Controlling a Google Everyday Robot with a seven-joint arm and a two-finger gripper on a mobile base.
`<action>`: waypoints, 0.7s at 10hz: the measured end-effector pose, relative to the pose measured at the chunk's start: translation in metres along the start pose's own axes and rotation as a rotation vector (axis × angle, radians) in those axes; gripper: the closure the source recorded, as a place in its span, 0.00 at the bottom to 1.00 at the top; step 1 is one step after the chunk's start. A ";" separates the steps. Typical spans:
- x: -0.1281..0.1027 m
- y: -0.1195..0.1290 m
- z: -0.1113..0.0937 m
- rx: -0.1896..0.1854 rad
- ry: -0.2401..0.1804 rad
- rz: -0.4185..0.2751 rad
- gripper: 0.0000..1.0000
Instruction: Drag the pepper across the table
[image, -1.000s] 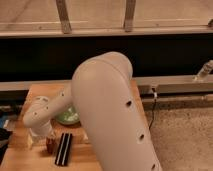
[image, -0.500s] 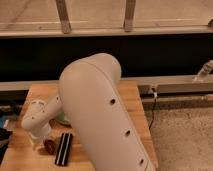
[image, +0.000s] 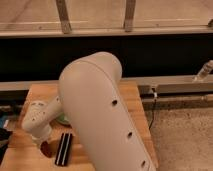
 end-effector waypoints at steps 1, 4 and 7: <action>0.001 0.001 -0.001 -0.010 -0.005 0.000 1.00; -0.003 0.013 -0.009 -0.051 -0.024 -0.032 1.00; -0.017 0.036 -0.010 -0.066 -0.030 -0.099 1.00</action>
